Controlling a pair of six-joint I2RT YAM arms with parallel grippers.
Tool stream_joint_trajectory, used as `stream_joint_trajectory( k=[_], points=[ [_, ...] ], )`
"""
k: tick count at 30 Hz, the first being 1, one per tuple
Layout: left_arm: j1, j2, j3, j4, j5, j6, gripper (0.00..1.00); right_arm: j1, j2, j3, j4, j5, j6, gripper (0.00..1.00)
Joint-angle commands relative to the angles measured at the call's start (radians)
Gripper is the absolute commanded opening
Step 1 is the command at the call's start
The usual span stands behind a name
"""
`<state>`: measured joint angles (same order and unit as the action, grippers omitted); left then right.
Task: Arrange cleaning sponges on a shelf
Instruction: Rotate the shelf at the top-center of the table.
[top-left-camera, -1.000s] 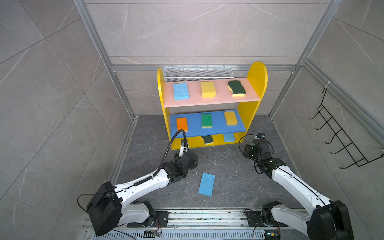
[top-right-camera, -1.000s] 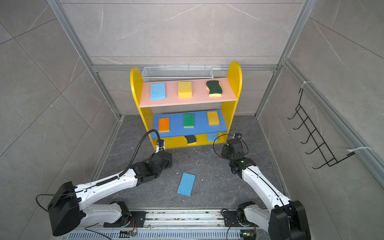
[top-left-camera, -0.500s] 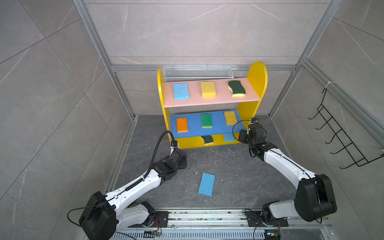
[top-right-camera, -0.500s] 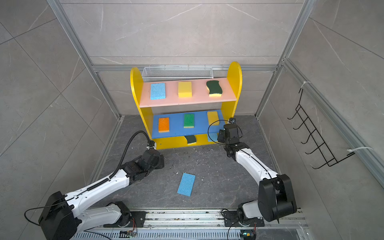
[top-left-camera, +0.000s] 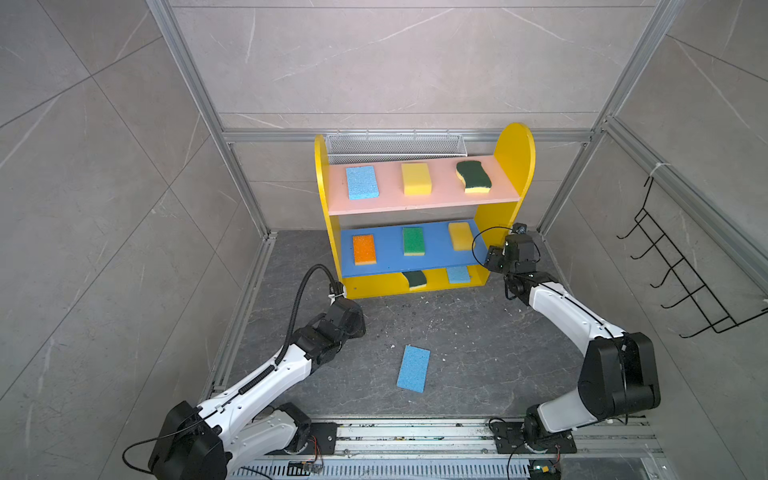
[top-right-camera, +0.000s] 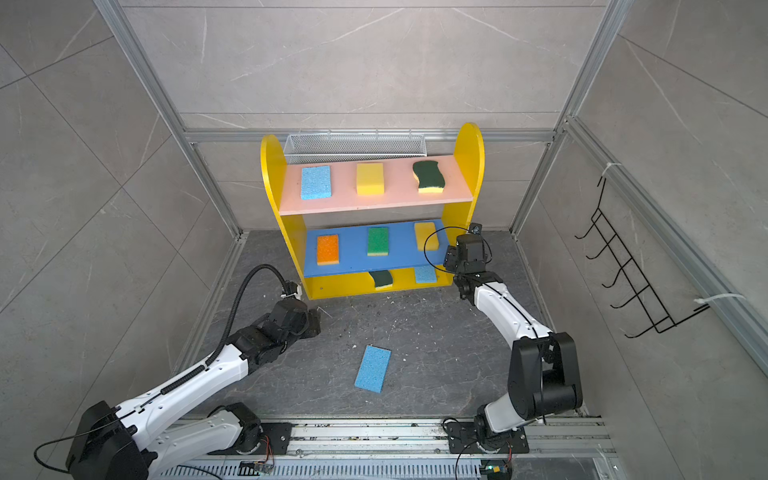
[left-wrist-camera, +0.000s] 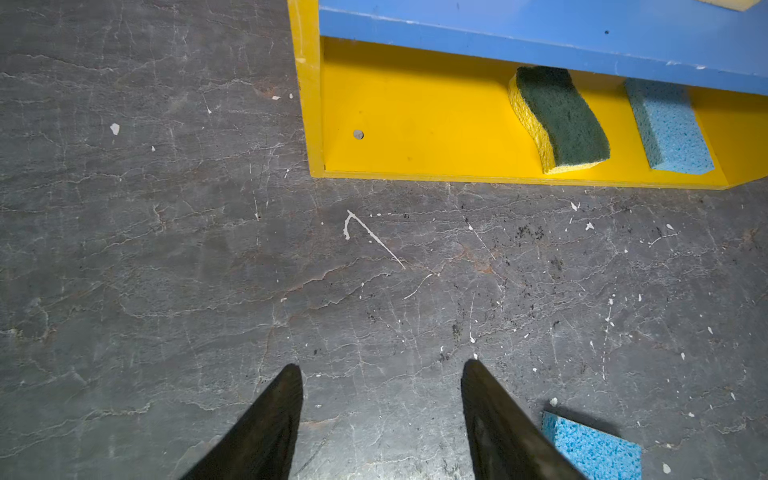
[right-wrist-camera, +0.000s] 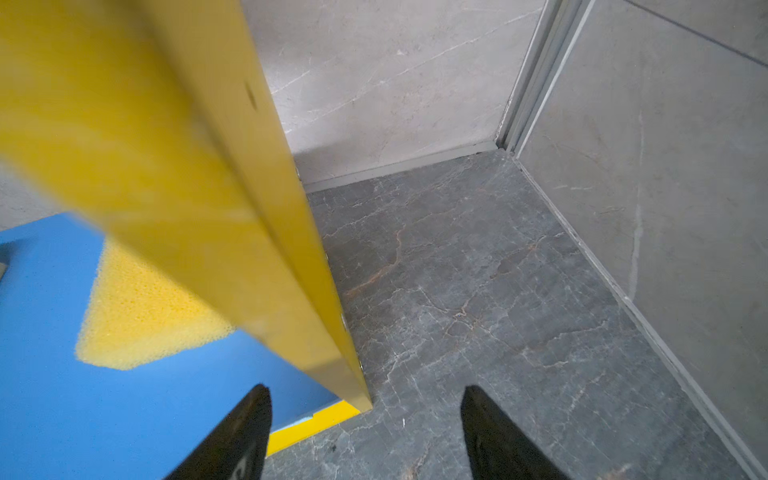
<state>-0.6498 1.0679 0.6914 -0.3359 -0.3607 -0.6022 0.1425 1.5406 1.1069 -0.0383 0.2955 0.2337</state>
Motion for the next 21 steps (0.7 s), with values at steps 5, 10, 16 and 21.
stream_joint_trajectory(
  k=[5, 10, 16, 21],
  points=[
    [0.005, -0.005, -0.001, 0.049, 0.009, -0.013, 0.64, -0.012, 0.082, 0.052, 0.138, -0.057, -0.106, 0.69],
    [0.005, 0.015, 0.007, 0.065, 0.015, -0.022, 0.64, -0.017, 0.119, 0.063, 0.167, -0.076, -0.115, 0.62],
    [0.005, 0.021, 0.007, 0.067, 0.008, -0.024, 0.64, -0.019, 0.145, 0.057, 0.206, -0.073, -0.124, 0.46],
    [0.005, 0.003, 0.002, 0.058, 0.002, -0.026, 0.65, -0.018, 0.145, 0.041, 0.219, -0.045, -0.119, 0.17]
  ],
)
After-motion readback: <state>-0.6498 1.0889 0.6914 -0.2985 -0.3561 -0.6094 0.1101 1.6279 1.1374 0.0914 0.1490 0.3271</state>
